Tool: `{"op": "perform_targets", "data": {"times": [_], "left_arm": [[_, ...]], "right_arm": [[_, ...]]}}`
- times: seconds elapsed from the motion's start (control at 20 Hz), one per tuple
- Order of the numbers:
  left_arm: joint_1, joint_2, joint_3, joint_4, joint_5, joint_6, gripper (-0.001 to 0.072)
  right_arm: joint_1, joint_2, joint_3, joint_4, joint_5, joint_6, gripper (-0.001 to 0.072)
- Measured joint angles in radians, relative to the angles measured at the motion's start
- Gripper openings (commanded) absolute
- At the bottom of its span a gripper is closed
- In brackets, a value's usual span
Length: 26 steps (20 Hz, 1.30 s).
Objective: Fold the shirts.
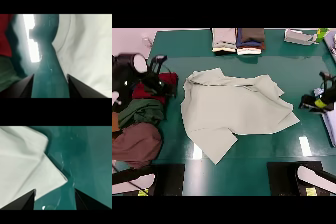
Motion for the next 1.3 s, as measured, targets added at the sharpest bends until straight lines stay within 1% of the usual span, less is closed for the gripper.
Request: {"op": "perform_targets", "data": {"times": [0.15,0.3,0.35,0.4,0.45,0.5,0.55,0.6,0.8,0.85,1.0,1.3], "left_arm": [[0.000,0.059,-0.139,-0.018,0.037,-0.028,0.0493],[0.000,0.080,-0.204,-0.030,0.052,-0.040,0.0493],[0.000,0.084,-0.217,-0.035,0.053,-0.043,0.0493],[0.000,0.087,-0.225,-0.036,0.055,-0.045,0.0493],[0.000,0.089,-0.230,-0.039,0.057,-0.047,0.0493],[0.000,0.090,-0.235,-0.043,0.057,-0.048,0.0493],[0.000,0.092,-0.239,-0.049,0.055,-0.051,0.0492],[-0.005,0.092,-0.244,-0.051,0.053,-0.055,0.0492],[-0.085,0.093,-0.293,-0.056,0.045,-0.079,0.0495],[-0.114,0.093,-0.317,-0.056,0.045,-0.087,0.0507],[-0.164,0.093,-0.393,-0.055,0.045,-0.119,0.0507],[-0.192,0.094,-0.482,-0.186,0.137,-0.146,0.0501]], "right_arm": [[-0.029,-0.021,-0.079,0.000,-0.019,-0.001,0.0549],[-0.040,-0.066,-0.116,0.026,-0.052,-0.001,0.0542],[-0.041,-0.081,-0.123,0.037,-0.065,-0.001,0.0474],[-0.036,-0.095,-0.127,0.045,-0.076,-0.001,0.0434],[-0.026,-0.107,-0.130,0.054,-0.089,-0.001,0.0379],[-0.015,-0.114,-0.132,0.054,-0.094,-0.001,0.0189],[0.001,-0.119,-0.132,0.056,-0.109,-0.001,0.0074],[0.017,-0.122,-0.134,0.066,-0.127,-0.001,0.0023],[0.069,-0.109,-0.139,0.058,-0.182,-0.001,0.0023],[0.076,-0.102,-0.140,0.051,-0.187,-0.002,0.0023],[0.084,-0.078,-0.140,0.042,-0.199,-0.002,0.0023],[0.089,-0.059,-0.138,0.040,-0.203,-0.002,0.0023]]}}
